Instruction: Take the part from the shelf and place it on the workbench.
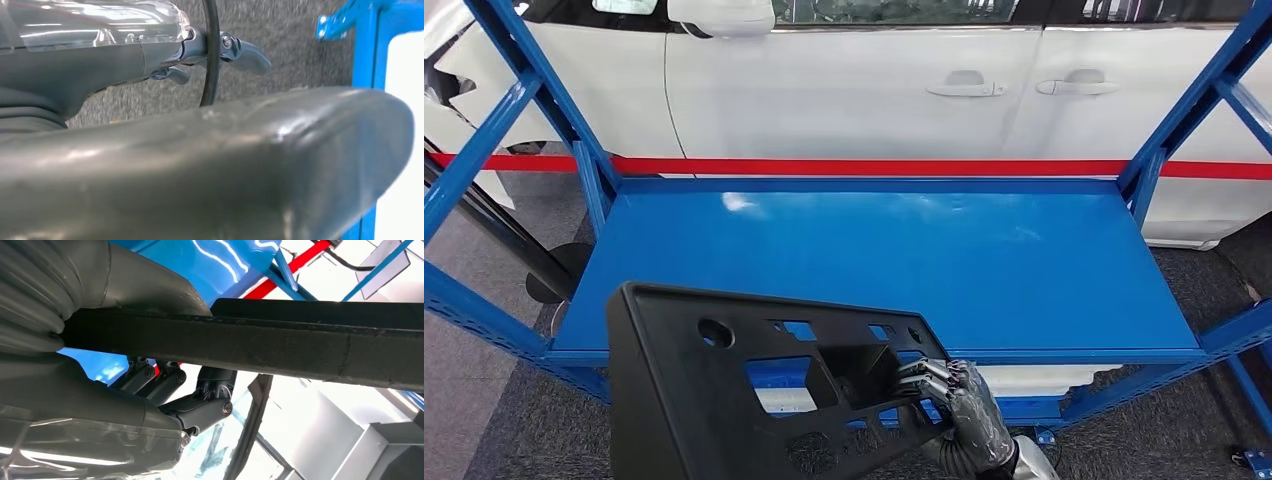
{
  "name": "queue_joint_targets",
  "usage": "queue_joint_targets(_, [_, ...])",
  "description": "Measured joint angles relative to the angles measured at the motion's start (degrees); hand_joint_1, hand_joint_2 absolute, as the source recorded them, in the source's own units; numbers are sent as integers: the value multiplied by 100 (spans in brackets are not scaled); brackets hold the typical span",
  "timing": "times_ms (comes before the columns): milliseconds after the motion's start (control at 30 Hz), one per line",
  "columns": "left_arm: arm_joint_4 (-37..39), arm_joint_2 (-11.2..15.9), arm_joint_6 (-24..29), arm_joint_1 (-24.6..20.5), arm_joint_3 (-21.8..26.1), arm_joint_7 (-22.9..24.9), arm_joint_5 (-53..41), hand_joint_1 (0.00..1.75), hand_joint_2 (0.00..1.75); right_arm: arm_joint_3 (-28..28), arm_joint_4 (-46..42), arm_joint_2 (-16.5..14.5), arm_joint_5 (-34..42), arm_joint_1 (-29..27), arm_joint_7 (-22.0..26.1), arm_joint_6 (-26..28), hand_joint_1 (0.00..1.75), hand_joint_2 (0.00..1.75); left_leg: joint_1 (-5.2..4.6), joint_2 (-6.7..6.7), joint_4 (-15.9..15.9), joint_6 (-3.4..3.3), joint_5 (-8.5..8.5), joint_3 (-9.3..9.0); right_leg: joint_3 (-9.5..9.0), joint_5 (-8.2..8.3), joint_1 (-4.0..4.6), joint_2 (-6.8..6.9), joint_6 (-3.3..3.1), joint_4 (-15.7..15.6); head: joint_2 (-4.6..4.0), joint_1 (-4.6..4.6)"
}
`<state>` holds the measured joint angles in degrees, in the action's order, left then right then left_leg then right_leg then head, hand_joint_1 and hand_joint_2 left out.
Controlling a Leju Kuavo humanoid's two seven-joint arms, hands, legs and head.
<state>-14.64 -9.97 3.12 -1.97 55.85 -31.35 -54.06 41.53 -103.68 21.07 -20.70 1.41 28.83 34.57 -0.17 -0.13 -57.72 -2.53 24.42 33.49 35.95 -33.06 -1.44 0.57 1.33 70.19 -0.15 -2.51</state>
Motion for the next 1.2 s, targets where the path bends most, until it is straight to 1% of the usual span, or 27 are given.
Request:
queue_joint_targets(67, [0, -1, 4, -4, 13, 10, -20, 0, 0, -14, -13, 0, 4, 6, 7, -39, 175, 175, -1, 1, -56, 31, -33, 80, -554, 174, 3, 27, -32, -792, 0, 0])
queue_joint_targets(100, [0, -2, 6, -5, 17, 15, -29, 0, 0, -19, -19, 0, 4, 9, 9, -58, 175, 175, -3, 0, -76, 43, -41, 102, -731, 197, 6, 40, -45, -1056, 0, 0])
queue_joint_targets(133, [0, -2, 7, -6, 19, 18, -34, 0, 0, -22, -23, 0, 4, 12, 11, -69, 175, 175, -5, 0, -86, 50, -45, 113, -819, 181, 8, 48, -53, -1187, 0, 0])
queue_joint_targets(300, [0, -2, 7, -4, 20, 21, -39, 0, 0, -23, -27, 0, 4, 16, 13, -72, 175, 175, -17, 0, -93, 56, -48, 126, -826, 174, 20, 47, -54, -1223, 0, 0])
queue_joint_targets(333, [0, -1, 7, -3, 24, 23, -44, 0, 0, -24, -31, -1, 4, 14, 15, -75, 175, 175, -22, 0, -98, 72, -59, 130, -808, 207, 32, 41, -63, -1209, 0, 0])
queue_joint_targets(400, [0, 0, 7, -6, 48, 31, -59, 0, 0, -28, -45, -3, 6, 6, 17, -95, 175, 175, -23, 4, -102, 131, -104, 140, -757, 276, 58, 24, -100, -1193, 0, 0])
queue_joint_targets(433, [0, 3, 9, -5, 74, 45, -78, 0, 0, -32, -55, -4, 12, -2, 16, -120, 175, 175, -16, 1, -147, 190, -61, 180, -695, 347, 54, 21, -153, -1194, 0, -1])
queue_joint_targets(500, [0, 9, 12, -3, 122, 72, -115, 0, 0, -40, -70, 1, 25, -26, 8, -165, 175, 175, 8, -4, -956, 317, 525, 430, -451, 548, 52, 28, -262, -1221, 0, -2])
queue_joint_targets(533, [0, 13, 14, -2, 137, 82, -126, 0, 0, -41, -75, 4, 30, -40, 5, -176, 175, 175, 17, -9, -1353, 357, 790, 506, -310, 664, 49, 35, -301, -1222, 0, -2])
queue_joint_targets(567, [0, 16, 14, -3, 143, 84, -129, 0, 0, -41, -78, 7, 31, -50, 3, -176, 175, 175, 23, -8, -1616, 367, 926, 479, -182, 754, 63, 34, -310, -1206, 0, -2])
queue_joint_targets(600, [0, 20, 14, -4, 146, 84, -128, 0, 0, -41, -78, 7, 31, -54, 2, -176, 175, 175, 19, -11, -1408, 345, 776, 270, -108, 802, 70, 30, -302, -1192, 0, -2])
queue_joint_targets(633, [-1, 26, 14, -9, 148, 84, -128, 0, 0, -41, -79, 7, 31, -55, 2, -176, 175, 175, 9, -20, -1033, 308, 635, -29, -46, 848, 75, 27, -292, -1176, 0, -2])
queue_joint_targets(667, [-3, 32, 14, -17, 149, 83, -128, 0, 0, -42, -84, 7, 31, -56, 2, -176, 175, 175, -6, -30, -583, 263, 578, -340, 5, 893, 85, 23, -274, -1162, 0, -2])
queue_joint_targets(700, [-5, 36, 14, -25, 149, 83, -128, 0, 0, -43, -91, 7, 31, -56, 1, -175, 175, 175, -21, -37, -229, 224, 559, -578, 31, 938, 88, 23, -249, -1162, 0, -2])
queue_joint_targets(733, [-7, 40, 14, -31, 150, 83, -128, 0, 0, -43, -98, 7, 31, -55, 1, -174, 175, 175, -36, -42, 13, 191, 580, -714, 42, 982, 86, 25, -220, -1166, 0, -1])
queue_joint_targets(767, [-9, 42, 14, -33, 152, 83, -127, 0, 0, -44, -104, 7, 31, -55, 0, -174, 175, 175, -50, -39, 116, 164, 594, -748, 42, 1028, 82, 27, -185, -1182, 0, -1])
queue_joint_targets(833, [-9, 40, 14, -31, 154, 85, -126, 0, 0, -47, -108, 4, 31, -61, 0, -174, 175, 175, -41, -22, 175, 96, 480, -697, 47, 1082, 72, 19, -115, -1210, 0, -1])
queue_joint_targets(867, [-9, 40, 14, -34, 155, 85, -126, 0, 0, -50, -109, -1, 32, -65, 0, -174, 175, 175, -28, -10, 204, 49, 406, -658, 75, 992, 70, 11, -88, -1161, 0, -1])
queue_joint_targets(900, [-10, 39, 14, -38, 155, 85, -127, 0, 0, -54, -110, -6, 33, -69, 0, -174, 175, 175, -10, 3, 234, 7, 325, -604, 128, 797, 66, 2, -65, -1019, 0, -1])
queue_joint_targets(967, [-11, 40, 14, -43, 155, 84, -127, 0, 0, -60, -110, -13, 34, -77, -1, -174, 175, 175, -3, 19, 244, -38, 191, -462, 290, 202, 35, -6, -26, -413, 0, 0])
queue_joint_targets(1000, [-10, 40, 14, -41, 155, 84, -127, 0, 0, -62, -109, -13, 36, -82, -2, -174, 175, 175, -6, 25, 236, -37, 131, -382, 360, -12, 19, -6, -2, -51, 0, 0])
queue_joint_targets(1033, [-10, 40, 14, -39, 155, 84, -126, 0, 0, -63, -108, -13, 37, -87, -2, -174, 175, 175, -8, 31, 220, -28, 70, -296, 379, -87, 2, -6, 22, 227, 0, 0])
queue_joint_targets(1067, [-10, 40, 14, -37, 155, 85, -126, 0, 0, -65, -108, -13, 39, -90, -2, -174, 175, 175, -6, 36, 195, -13, 16, -206, 322, -25, -15, -5, 43, 343, 0, 0])
queue_joint_targets(1100, [-9, 40, 13, -36, 155, 85, -126, 0, 0, -66, -108, -13, 39, -90, -2, -174, 175, 175, 0, 40, 160, 5, -29, -113, 168, 124, -32, -3, 59, 263, 0, 0])
queue_joint_targets(1133, [-9, 40, 13, -37, 155, 85, -127, 0, 0, -66, -108, -13, 40, -90, -2, -174, 175, 175, 7, 41, 109, 27, -64, -27, -92, 281, -48, 3, 71, -26, 0, 0])
queue_joint_targets(1167, [-9, 40, 12, -38, 155, 85, -127, 0, 0, -67, -108, -13, 40, -85, -2, -174, 175, 175, 6, 41, 48, 52, -86, 55, -395, 332, -58, 15, 77, -429, 0, 0])
queue_joint_targets(1200, [-10, 39, 12, -39, 155, 85, -128, 0, 0, -68, -109, -13, 41, -81, -2, -174, 175, 175, 3, 41, -13, 80, -105, 120, -652, 314, -52, 16, 63, -804, 0, -2])
